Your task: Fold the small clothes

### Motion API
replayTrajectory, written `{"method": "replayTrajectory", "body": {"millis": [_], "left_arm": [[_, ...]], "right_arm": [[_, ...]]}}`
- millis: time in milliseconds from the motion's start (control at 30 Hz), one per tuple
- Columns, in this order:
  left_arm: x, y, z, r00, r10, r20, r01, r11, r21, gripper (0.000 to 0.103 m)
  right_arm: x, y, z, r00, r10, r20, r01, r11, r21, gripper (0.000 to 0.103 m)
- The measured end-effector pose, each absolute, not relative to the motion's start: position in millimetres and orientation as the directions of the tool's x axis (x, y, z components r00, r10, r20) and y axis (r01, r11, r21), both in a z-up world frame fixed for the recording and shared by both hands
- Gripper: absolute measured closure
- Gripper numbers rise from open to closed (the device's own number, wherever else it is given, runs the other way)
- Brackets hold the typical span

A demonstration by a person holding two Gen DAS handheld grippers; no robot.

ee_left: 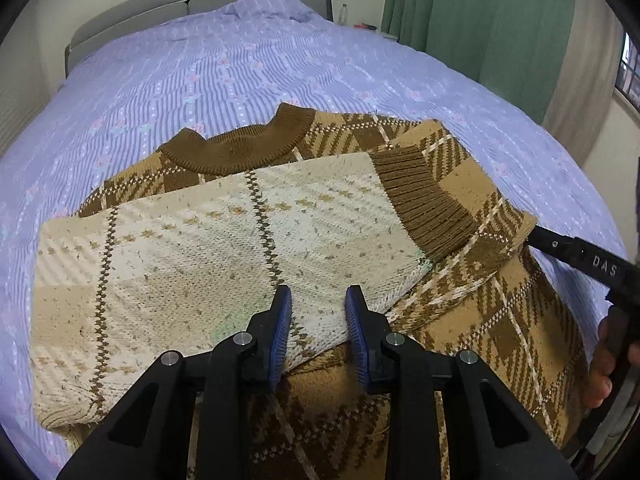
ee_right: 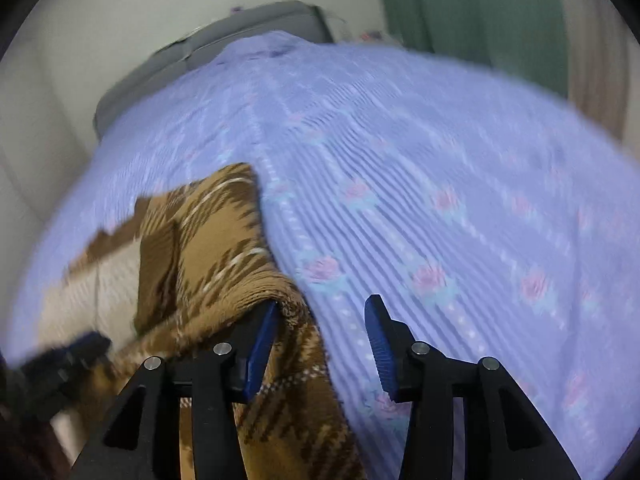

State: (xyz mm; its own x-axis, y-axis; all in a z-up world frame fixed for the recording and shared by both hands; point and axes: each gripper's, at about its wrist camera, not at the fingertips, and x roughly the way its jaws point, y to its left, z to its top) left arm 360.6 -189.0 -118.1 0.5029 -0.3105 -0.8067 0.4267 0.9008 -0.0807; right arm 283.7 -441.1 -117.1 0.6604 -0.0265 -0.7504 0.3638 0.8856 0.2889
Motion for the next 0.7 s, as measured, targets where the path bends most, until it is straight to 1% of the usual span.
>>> {"method": "replayTrajectory", "body": {"millis": [67,100,233,300,333,400,433,467,533,600,700], "left_arm": [[361,-188,-119,0.504,-0.312,-0.806,0.425,0.901,-0.083,0.073],[361,-188,-119,0.505,-0.311,-0.805,0.423,0.902,-0.083,0.073],[356,-190,-117,0.523,-0.294,-0.800,0.432,0.900,-0.048,0.073],[355,-191,-112,0.525,-0.296,-0.798,0.445,0.895,-0.039,0.073],[354,-189,-109,0.520,-0.306,-0.798,0.442,0.895,-0.056,0.072],[352,-180,-96,0.507,-0.371,-0.778,0.435,0.889,-0.141,0.063],[349,-175,-88,0.516,-0.388,-0.764,0.429,0.889,-0.162,0.054],[344,-168,-81,0.536,-0.392,-0.748,0.422,0.892,-0.165,0.051],[333,-155,-69,0.583,-0.370,-0.723,0.411,0.902,-0.131,0.051],[319,-137,-62,0.638,-0.320,-0.700,0.396,0.916,-0.058,0.051],[305,-105,-63,0.686,-0.255,-0.681,0.374,0.927,0.029,0.051]], "right_arm": [[284,-449,-124,0.661,0.007,-0.751,0.373,0.865,0.336,0.058],[285,-449,-125,0.652,0.005,-0.758,0.377,0.865,0.330,0.057],[286,-437,-121,0.606,-0.027,-0.795,0.360,0.901,0.244,0.054],[277,-433,-114,0.571,-0.080,-0.817,0.392,0.901,0.185,0.054],[268,-430,-107,0.574,-0.113,-0.811,0.406,0.899,0.162,0.054],[251,-424,-90,0.612,-0.138,-0.779,0.410,0.897,0.163,0.054],[246,-420,-83,0.626,-0.129,-0.769,0.401,0.899,0.175,0.054],[243,-414,-77,0.641,-0.111,-0.760,0.383,0.904,0.191,0.054],[244,-400,-67,0.671,-0.068,-0.738,0.333,0.917,0.219,0.054],[252,-384,-61,0.697,-0.019,-0.717,0.269,0.934,0.236,0.054],[273,-358,-60,0.704,0.037,-0.709,0.184,0.955,0.233,0.054]]}}
